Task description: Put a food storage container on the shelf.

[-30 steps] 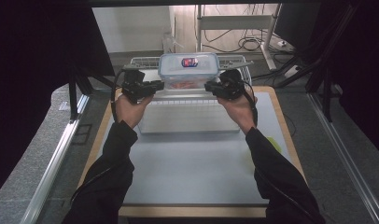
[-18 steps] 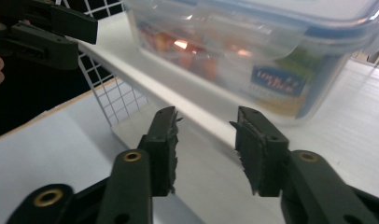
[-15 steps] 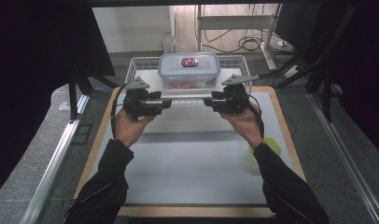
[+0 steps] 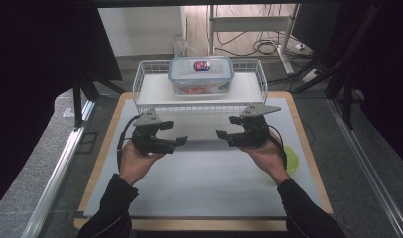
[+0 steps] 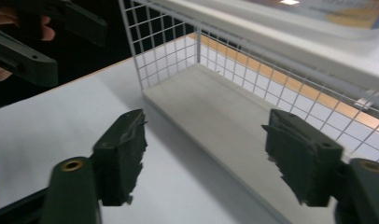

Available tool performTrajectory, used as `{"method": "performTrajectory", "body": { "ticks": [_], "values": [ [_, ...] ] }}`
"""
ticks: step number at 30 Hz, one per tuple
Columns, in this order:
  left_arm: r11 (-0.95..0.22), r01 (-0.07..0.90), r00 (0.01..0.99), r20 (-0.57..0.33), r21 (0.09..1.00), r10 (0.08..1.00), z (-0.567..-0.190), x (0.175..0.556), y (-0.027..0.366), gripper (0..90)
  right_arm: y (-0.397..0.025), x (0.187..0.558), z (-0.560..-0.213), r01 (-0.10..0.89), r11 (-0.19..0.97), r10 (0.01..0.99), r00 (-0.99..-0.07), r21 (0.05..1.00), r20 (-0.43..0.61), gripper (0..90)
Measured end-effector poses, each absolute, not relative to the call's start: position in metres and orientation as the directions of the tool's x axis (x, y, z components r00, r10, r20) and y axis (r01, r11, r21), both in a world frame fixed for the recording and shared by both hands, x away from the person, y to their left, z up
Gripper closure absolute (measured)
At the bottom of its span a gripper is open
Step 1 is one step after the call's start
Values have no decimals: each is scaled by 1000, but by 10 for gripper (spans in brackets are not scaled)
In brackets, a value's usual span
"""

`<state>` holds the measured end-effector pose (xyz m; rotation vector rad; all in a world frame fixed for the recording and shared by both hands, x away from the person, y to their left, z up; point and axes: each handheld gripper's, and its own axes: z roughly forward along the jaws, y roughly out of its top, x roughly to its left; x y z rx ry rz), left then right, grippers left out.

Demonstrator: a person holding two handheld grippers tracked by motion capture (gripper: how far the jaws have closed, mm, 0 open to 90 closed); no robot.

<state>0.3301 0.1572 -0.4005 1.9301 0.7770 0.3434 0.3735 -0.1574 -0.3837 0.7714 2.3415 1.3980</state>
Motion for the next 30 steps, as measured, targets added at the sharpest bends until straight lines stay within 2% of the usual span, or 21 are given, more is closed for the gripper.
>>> {"method": "performTrajectory", "body": {
  "ticks": [4, 9, 14, 19, 30],
  "values": [
    [-298, 377, 756, -105, 877, 645, -415, 321, 155, 227, -163, 364, -393, 280, 380, 580, -815, 882, 9, 218],
    [-333, 377, 759, -82, 864, 646, -425, 313, 152, 183, -169, 357, -401, 293, 372, 576, -817, 881, 29, 143],
    [-327, 375, 751, -78, 867, 656, -432, 301, 151, 118, -172, 347, -412, 276, 388, 580, -814, 879, 0, 71],
    [-329, 383, 726, -61, 863, 685, -447, 286, 149, 101, -176, 334, -428, 302, 404, 566, -824, 864, 24, 63],
    [-362, 419, 733, -75, 832, 676, -479, 264, 152, 64, -186, 310, -458, 291, 446, 562, -827, 847, -12, 61]
  ]
}}
